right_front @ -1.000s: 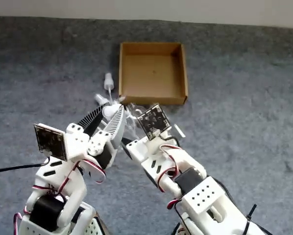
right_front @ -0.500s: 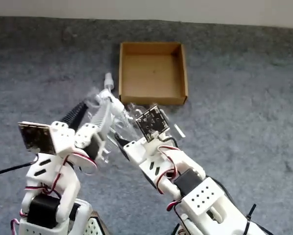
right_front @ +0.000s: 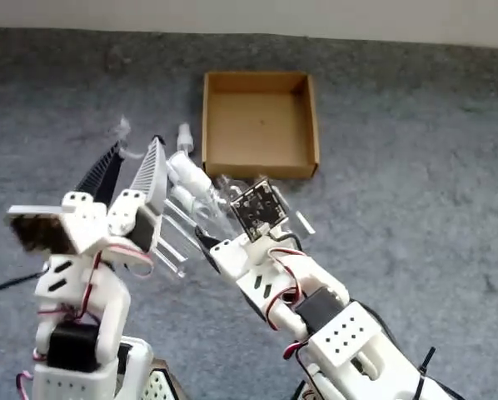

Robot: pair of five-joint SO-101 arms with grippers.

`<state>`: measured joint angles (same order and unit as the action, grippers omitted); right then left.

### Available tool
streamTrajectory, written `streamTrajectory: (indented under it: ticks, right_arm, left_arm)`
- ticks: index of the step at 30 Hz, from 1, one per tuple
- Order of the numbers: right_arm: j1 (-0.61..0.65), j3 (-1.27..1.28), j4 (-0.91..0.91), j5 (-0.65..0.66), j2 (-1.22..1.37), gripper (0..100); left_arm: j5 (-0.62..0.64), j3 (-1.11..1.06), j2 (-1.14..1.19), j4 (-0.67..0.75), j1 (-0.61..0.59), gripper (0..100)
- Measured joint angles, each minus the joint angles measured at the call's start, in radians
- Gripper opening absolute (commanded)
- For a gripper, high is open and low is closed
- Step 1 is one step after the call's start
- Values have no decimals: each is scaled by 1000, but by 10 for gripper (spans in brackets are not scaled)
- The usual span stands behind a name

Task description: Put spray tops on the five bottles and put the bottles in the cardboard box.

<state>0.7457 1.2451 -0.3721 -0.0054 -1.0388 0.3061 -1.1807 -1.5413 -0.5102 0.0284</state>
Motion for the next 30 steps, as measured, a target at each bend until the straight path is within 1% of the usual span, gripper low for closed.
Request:
streamTrajectory:
  ticks: [4, 7, 12, 17, 20, 22, 28, 30]
  right_arm:
    - [0, 0, 0, 0, 0, 3]
    - [-2, 0, 0, -3, 0, 3]
    - [-2, 0, 0, -3, 0, 3]
    - [-2, 0, 0, -3, 0, 3]
    - [-2, 0, 0, -3, 0, 7]
    - [-2, 0, 0, -3, 0, 7]
    - [-2, 0, 0, -3, 0, 7]
    - [-2, 0, 0, -3, 0, 5]
  left_arm:
    - [-37, 0, 117, 51, 0, 139]
    - [-48, 0, 178, 60, 23, 139]
    - [-48, -2, 193, 60, 71, 139]
    - [-98, -2, 193, 60, 78, 139]
    - [-107, -2, 193, 60, 74, 139]
    - [-107, -2, 193, 46, 28, 139]
    - [-112, -2, 193, -83, -120, 140]
    - [-112, -9, 193, -94, -163, 142]
